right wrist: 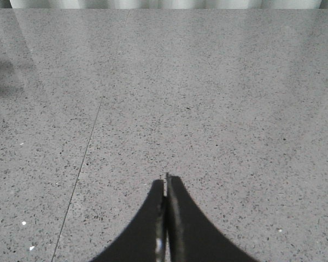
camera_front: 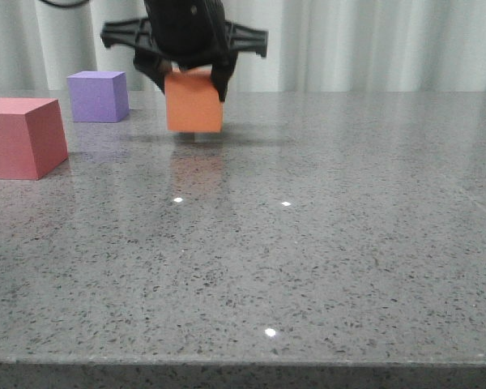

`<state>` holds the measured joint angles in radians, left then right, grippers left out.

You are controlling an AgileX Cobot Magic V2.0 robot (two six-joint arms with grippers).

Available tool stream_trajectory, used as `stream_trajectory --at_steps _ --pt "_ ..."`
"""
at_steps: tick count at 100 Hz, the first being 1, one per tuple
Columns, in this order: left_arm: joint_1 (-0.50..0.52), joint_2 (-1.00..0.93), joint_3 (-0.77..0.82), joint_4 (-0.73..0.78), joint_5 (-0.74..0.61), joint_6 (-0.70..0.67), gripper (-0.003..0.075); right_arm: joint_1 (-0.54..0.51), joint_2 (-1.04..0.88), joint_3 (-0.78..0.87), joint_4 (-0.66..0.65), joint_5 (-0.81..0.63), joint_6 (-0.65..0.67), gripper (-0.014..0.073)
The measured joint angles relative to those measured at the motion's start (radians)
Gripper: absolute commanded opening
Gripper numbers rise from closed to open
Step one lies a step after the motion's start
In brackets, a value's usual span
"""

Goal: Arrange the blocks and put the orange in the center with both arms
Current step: 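Lift the orange cube with the left gripper toward the purple cube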

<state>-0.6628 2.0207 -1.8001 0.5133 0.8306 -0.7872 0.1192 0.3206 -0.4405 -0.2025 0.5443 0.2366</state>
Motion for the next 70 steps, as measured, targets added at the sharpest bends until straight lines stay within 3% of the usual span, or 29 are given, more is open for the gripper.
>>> stream_trajectory --at_steps 39,70 --pt "0.078 -0.201 0.004 -0.023 0.058 0.213 0.0237 0.0 0.0 0.0 0.0 0.0 0.0 -0.011" --pt "0.28 -0.314 0.174 -0.19 -0.017 0.373 0.0237 0.0 0.0 0.0 0.0 0.0 0.0 -0.011"
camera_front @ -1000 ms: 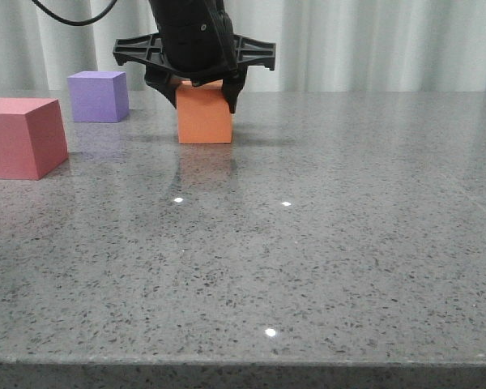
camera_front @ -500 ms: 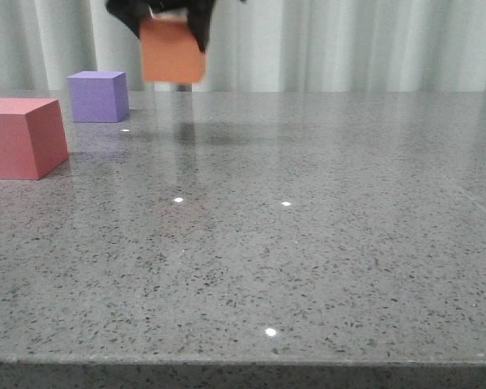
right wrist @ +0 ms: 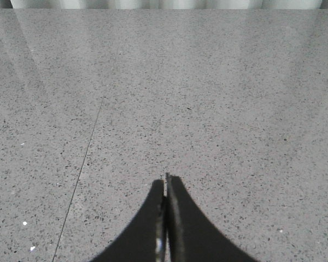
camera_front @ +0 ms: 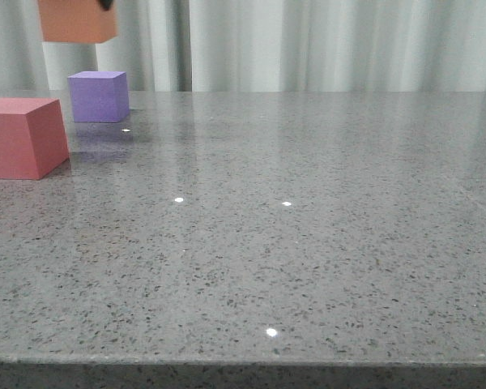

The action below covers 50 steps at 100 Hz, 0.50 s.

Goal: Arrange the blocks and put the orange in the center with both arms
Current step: 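Lift the orange cube with the left gripper toward the purple cube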

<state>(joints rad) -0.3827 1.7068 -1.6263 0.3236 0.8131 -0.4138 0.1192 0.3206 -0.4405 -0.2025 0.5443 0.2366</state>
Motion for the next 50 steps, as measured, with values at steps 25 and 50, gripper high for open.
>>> stream_trajectory --at_steps 25,50 --pt "0.117 -0.017 0.131 -0.156 -0.114 0.179 0.0237 0.0 0.0 0.0 0.0 0.0 0.0 -0.011" --pt "0.127 -0.011 0.179 -0.181 -0.209 0.198 0.0237 0.0 0.0 0.0 0.0 0.0 0.0 -0.011"
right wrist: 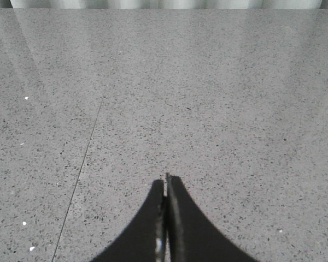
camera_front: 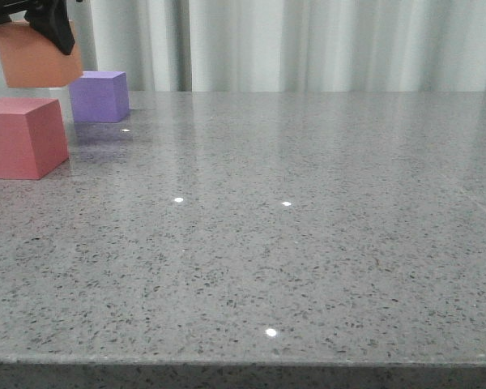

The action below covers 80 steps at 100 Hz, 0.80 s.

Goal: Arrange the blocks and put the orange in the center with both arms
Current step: 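Lift the orange cube with the left gripper toward the purple cube, then place the orange cube between pink and purple cubes, open left gripper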

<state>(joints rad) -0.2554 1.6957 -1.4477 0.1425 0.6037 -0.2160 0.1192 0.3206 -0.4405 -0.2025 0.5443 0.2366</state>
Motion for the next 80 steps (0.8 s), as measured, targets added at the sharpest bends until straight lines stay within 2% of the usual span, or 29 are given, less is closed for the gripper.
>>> stream_trajectory --at_steps 55,80 --pt "0.004 0.146 0.002 -0.054 -0.073 0.004 0.0237 0.0 0.0 0.0 0.0 0.0 0.0 -0.011" --pt "0.004 0.151 0.002 -0.056 -0.079 0.004 0.0237 0.0 0.0 0.0 0.0 0.0 0.0 -0.011"
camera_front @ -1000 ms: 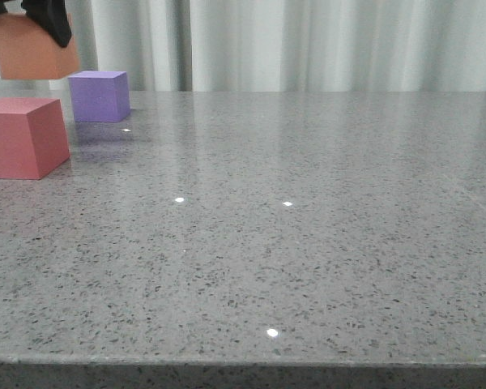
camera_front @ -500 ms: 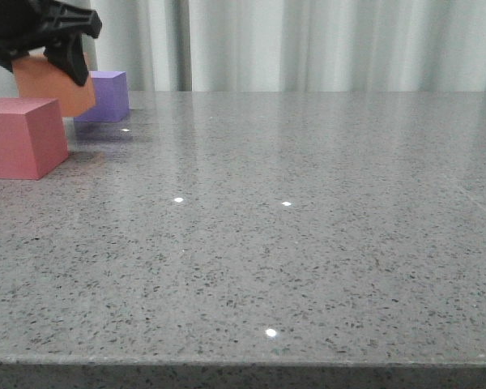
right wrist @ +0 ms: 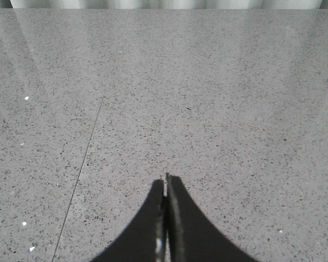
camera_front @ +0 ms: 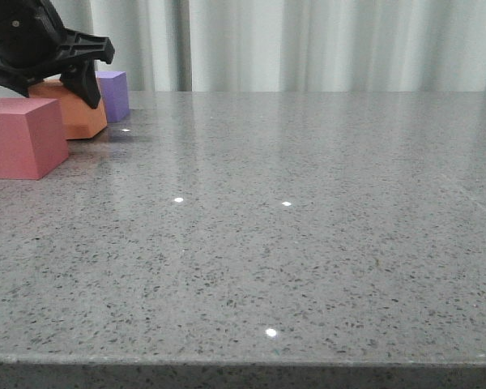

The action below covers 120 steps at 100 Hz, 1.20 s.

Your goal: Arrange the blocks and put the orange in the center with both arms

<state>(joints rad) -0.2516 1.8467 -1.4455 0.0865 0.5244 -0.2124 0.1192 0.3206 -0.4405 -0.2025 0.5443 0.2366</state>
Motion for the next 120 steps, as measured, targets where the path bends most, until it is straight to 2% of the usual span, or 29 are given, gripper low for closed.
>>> stream_trajectory --at_steps 28,35,40,44,55,84,108,120 --pt "0.0 0.0 0.0 0.0 0.002 0.0 0.0254 0.0 0.0 0.0 0.0 0.0 0.0 -0.011" --pt "0.0 0.0 0.0 0.0 0.002 0.0 0.0324 0.0 0.0 0.0 0.0 0.0 0.0 -0.011" --pt "0.0 0.0 0.0 0.0 0.002 0.0 0.0412 0.0 0.0 0.0 0.0 0.0 0.0 -0.011" --pt "0.0 0.0 0.0 0.0 0.004 0.0 0.0517 0.0 0.0 0.0 0.0 0.0 0.0 -0.011" --pt "0.0 0.0 0.0 0.0 0.008 0.0 0.0692 0.0 0.0 0.0 0.0 0.0 0.0 -0.011" --pt "0.0 -0.032 0.0 0.0 0.02 0.0 0.0659 0.0 0.0 0.0 0.0 0.0 0.0 -0.011" --pt "0.0 -0.217 0.007 0.0 0.034 0.0 0.0659 0.0 0.0 0.0 0.0 0.0 0.0 -0.011" --pt "0.0 -0.321 0.068 0.0 0.014 0.0 0.0659 0.0 0.0 0.0 0.0 0.0 0.0 -0.011"
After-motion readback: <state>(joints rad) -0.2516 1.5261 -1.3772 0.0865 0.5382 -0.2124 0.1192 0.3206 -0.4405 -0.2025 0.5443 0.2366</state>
